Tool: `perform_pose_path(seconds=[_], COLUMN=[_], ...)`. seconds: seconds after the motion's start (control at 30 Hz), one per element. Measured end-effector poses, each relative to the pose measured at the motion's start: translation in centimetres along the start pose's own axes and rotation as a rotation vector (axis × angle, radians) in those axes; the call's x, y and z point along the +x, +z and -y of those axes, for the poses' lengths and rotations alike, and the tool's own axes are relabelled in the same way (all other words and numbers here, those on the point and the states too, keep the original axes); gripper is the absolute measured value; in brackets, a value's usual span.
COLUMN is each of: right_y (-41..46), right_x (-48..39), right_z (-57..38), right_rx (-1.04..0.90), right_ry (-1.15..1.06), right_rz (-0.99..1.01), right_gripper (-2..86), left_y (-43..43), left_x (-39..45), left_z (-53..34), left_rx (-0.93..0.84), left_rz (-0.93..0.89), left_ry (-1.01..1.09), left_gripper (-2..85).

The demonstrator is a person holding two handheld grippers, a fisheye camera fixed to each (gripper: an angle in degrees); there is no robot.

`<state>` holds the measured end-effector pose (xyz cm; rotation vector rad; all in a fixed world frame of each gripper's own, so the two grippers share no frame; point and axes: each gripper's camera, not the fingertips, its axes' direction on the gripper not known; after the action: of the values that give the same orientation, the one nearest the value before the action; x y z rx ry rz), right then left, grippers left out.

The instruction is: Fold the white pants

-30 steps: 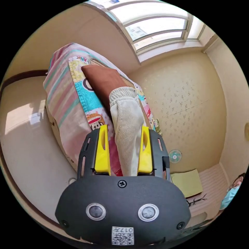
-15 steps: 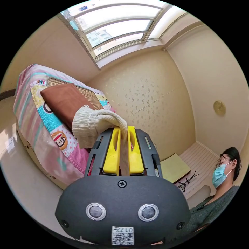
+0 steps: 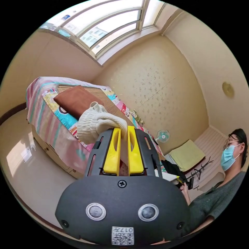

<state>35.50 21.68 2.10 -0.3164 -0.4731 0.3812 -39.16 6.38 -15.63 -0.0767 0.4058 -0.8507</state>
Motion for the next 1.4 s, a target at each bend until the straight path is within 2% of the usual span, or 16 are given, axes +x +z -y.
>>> perform_pose_path(seconds=[0.13,0.3,0.4,0.47,0.57,0.63,0.67,0.7,0.73,0.8,0.97,1.07,1.2,1.27,1.33,1.4], right_y=[4.2,22.2,29.8,33.7,41.7,50.0,51.3,48.8,47.2,44.6,34.4,29.4,27.3,27.2,27.2,27.3], right_x=[-3.0,-2.8,-3.3,-4.6,-4.7,-1.9,-1.1,-1.4,-0.9,-0.1,2.4,3.6,6.7,7.9,8.5,8.3], right_z=[9.7,25.3,26.7,24.9,19.8,13.3,11.5,8.9,7.3,5.0,-3.7,-8.5,-9.9,-9.6,-9.6,-9.8], right_rx=[0.099,-0.122,-0.195,-0.249,-0.424,-0.736,-0.760,-0.558,-0.517,-0.514,-0.555,-0.522,-0.470,-0.470,-0.472,-0.468], right_ry=[-0.120,-0.061,0.014,-0.060,-0.204,-0.318,-0.358,-0.443,-0.413,-0.362,-0.233,-0.206,-0.095,-0.036,-0.027,-0.054], right_rz=[-0.035,-0.089,-0.205,-0.163,-0.175,-0.390,-0.427,-0.423,-0.443,-0.429,-0.280,-0.228,-0.098,-0.049,-0.033,-0.053], right_gripper=[2.5,4.6,12.0,12.8,5.7,3.7,3.0,2.3,1.8,1.3,0.8,0.7,0.6,0.6,0.6,0.6], left_y=[4.4,20.3,23.0,24.5,30.2,35.5,38.9,41.7,42.5,39.7,33.4,26.6,13.6,10.4,8.9,9.2], left_x=[3.1,-0.1,-0.1,2.0,5.8,7.0,7.2,6.8,6.5,6.6,5.7,5.0,-0.9,-5.2,-9.6,-15.3], left_z=[3.8,12.6,10.9,8.8,4.9,2.2,0.0,-2.6,-3.9,-5.6,-6.7,-6.2,-3.1,-0.9,1.1,3.2], left_rx=[0.080,-0.017,0.089,0.068,-0.166,-0.445,-0.626,-0.811,-0.862,-0.765,-0.816,-0.602,-0.043,0.014,0.023,0.012], left_rz=[0.023,0.145,0.054,-0.004,0.003,0.056,0.126,0.200,0.237,0.244,0.258,0.260,0.503,0.588,0.547,0.352], left_ry=[0.036,-0.121,-0.170,-0.093,0.077,0.190,0.247,0.295,0.321,0.411,0.409,0.352,0.060,-0.136,-0.278,-0.414], left_gripper=[4.8,7.8,17.2,17.7,15.2,11.1,8.1,5.4,5.4,5.3,4.2,2.7,8.0,12.9,18.4,18.6])
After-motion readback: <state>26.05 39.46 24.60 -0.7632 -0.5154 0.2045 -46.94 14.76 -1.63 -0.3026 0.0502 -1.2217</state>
